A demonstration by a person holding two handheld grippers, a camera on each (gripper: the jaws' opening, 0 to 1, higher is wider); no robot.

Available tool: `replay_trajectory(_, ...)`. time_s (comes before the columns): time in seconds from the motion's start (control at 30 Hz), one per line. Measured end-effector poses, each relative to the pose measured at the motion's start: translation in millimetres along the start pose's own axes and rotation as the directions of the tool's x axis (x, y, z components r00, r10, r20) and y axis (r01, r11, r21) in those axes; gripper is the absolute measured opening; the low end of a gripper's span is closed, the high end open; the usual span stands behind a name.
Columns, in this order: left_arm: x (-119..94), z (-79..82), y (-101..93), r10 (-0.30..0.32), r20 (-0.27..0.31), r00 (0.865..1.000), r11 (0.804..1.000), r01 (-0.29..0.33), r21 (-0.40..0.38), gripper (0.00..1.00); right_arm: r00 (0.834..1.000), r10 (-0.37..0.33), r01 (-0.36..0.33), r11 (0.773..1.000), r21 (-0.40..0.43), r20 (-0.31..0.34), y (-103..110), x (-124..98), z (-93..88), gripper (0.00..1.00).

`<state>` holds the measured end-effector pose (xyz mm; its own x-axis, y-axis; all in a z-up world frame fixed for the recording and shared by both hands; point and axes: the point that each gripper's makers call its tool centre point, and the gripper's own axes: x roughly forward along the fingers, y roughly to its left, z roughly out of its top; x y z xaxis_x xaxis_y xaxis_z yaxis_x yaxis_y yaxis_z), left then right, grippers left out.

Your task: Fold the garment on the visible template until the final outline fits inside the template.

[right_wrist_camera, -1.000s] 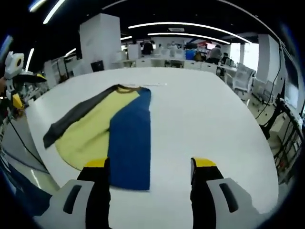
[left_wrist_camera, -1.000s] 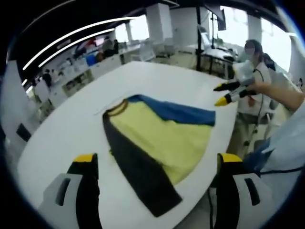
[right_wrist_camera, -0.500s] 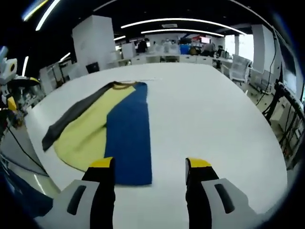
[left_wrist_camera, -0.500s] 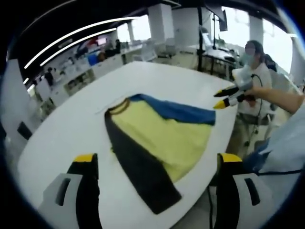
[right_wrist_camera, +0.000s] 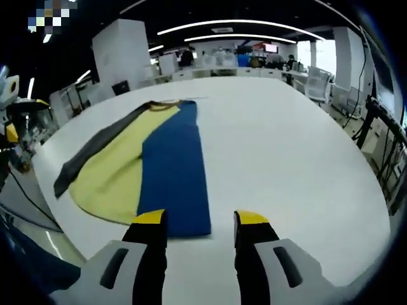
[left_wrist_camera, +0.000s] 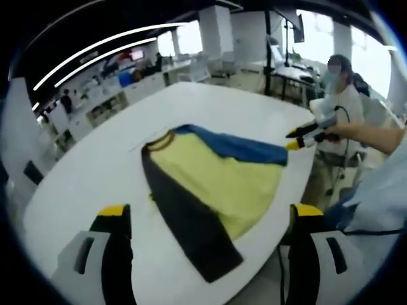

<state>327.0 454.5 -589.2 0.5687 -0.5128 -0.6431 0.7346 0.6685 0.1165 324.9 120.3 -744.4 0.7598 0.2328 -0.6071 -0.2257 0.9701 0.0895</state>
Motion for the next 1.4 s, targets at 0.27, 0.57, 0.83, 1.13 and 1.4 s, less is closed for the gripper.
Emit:
replay_trajectory(0.27,-8,-2.5,9.4,0.017,0.018,1.000,1.000,-0.017,-0.016,1.00,1.000,-0.016,0.016,1.000,0.006,-0.017,4,2,-9.7,0.24)
replay_trajectory(0.57,-18,-9.4,11.6,0.018,0.013,1.000,1.000,-0.018,-0.013,1.00,0.999,-0.032,0.033,0.999,0.024,-0.037,5,4,-15.7,0.23)
replay_trajectory(0.83,-23,-11.2,15.5,0.011,0.019,1.000,1.000,-0.011,-0.008,1.00,0.998,-0.057,0.059,0.998,0.038,-0.040,5,10,-17.4,0.20)
replay_trajectory(1.13,-26,-14.1,17.0,-0.013,0.032,0.999,1.000,0.013,-0.001,1.00,0.993,-0.104,0.104,0.995,0.000,-0.060,4,6,-21.3,0.13)
replay_trajectory(1.4,-26,-19.6,19.6,-0.024,0.042,0.999,1.000,0.024,0.001,1.00,0.991,-0.127,0.129,0.991,0.042,-0.034,-1,5,-21.5,0.10)
